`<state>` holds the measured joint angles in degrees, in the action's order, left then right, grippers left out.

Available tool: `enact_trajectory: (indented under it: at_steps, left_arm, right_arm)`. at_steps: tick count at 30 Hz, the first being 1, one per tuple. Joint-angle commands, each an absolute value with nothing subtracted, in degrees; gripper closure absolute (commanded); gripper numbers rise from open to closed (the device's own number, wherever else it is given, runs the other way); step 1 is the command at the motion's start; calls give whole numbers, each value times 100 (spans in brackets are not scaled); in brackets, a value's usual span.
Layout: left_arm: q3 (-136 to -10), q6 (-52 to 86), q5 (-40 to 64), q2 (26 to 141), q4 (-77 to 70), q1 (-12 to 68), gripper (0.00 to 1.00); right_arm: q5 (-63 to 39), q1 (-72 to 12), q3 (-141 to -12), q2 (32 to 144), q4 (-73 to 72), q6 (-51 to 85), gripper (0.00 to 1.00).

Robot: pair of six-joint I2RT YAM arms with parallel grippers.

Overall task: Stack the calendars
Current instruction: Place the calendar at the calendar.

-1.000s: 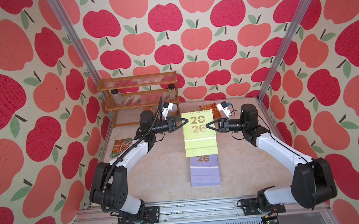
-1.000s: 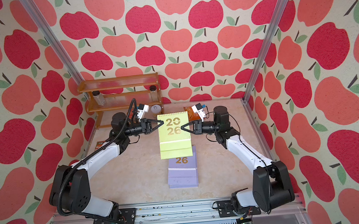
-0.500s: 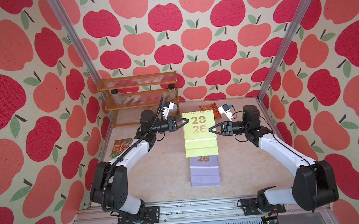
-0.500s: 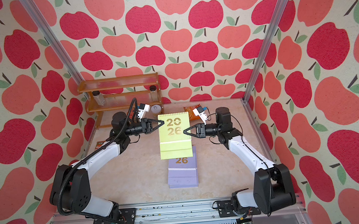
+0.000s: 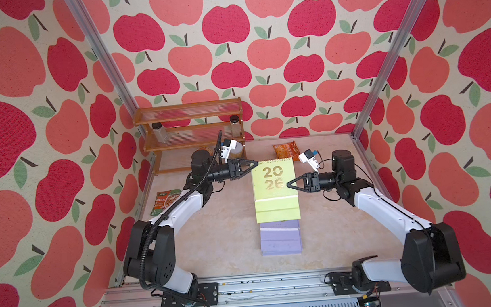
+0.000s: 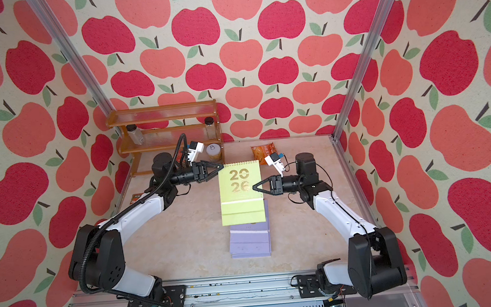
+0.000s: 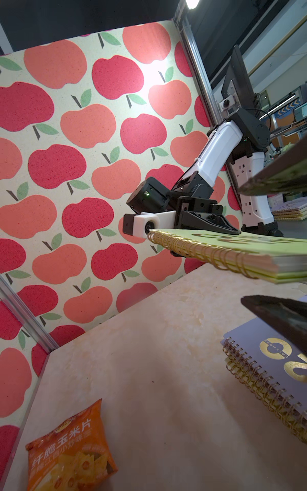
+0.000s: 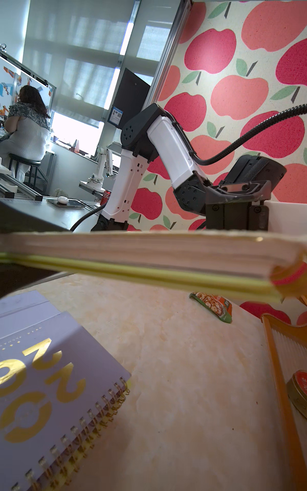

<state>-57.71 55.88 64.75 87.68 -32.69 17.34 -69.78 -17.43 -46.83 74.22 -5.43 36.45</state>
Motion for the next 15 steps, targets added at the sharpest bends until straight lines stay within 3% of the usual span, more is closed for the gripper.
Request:
enact_trajectory:
  at_steps: [1,15]
  left_arm:
    - [-5713,5361,6372,8560,-3132,1624,29]
    - [-5529,5338,6403,8402,-3005,1430,29]
  right_arm:
    - [-6939,-1705,-4379,7149,-242,3717,100]
    - [-6463,-1693,-3630,7293,68,3639,100]
